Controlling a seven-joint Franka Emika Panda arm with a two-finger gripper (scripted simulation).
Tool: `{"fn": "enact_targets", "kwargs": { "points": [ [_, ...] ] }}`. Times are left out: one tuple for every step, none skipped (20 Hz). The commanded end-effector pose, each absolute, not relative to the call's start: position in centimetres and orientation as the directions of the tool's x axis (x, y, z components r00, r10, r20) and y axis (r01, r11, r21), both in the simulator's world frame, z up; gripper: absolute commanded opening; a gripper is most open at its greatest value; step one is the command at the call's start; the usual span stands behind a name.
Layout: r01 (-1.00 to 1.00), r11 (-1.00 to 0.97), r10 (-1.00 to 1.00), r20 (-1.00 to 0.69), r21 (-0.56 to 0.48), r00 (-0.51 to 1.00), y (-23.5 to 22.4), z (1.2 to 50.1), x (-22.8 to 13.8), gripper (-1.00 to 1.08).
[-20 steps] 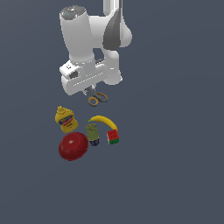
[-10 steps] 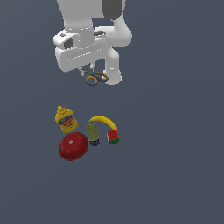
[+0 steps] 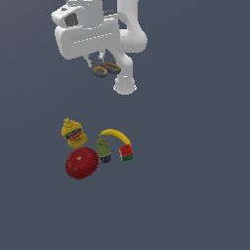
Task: Pick up a designated object from a clutter of objects.
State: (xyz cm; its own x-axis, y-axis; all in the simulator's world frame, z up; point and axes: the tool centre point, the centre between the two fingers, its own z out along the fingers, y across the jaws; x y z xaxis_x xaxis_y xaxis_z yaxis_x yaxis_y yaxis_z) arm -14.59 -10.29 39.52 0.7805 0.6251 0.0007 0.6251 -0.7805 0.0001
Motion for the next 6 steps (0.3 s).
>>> {"fn": "enact_targets", "kwargs": {
  "points": [
    [0.625,-0.781,0.625,0.000,0.000,0.781,-10.28,40.37,-14.79,-1.00],
    [0.625,-0.781,0.625,0.000,0.000,0.781,-10.28,40.59,-14.83,-1.00],
    [0.625,-0.781,0.625,0.000,0.000,0.781,-10.28,40.76,-14.86,-1.00],
    [0.625,-0.781,0.625,0.000,0.000,0.781,-10.28,40.88,-14.88,-1.00],
    [0.625,-0.781,0.625,0.000,0.000,0.781,-10.28,40.95,-14.90,-1.00],
    [0.625,-0.781,0.625,0.000,0.000,0.781,-10.28,40.97,-14.90,-1.00]
  ]
}}
